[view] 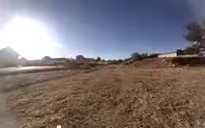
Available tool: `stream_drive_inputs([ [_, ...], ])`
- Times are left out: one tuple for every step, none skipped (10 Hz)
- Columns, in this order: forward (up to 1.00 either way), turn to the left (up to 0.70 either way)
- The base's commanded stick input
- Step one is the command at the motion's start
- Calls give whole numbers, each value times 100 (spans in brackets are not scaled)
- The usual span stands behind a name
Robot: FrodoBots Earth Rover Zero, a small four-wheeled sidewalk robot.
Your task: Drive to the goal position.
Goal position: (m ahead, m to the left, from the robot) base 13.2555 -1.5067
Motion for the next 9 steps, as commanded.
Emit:
stream_drive_inputs([
  [50, 0],
  [50, 0],
  [50, 0],
  [50, 0],
  [50, 0],
  [50, 0],
  [50, 0],
  [50, 0],
  [50, 0],
])
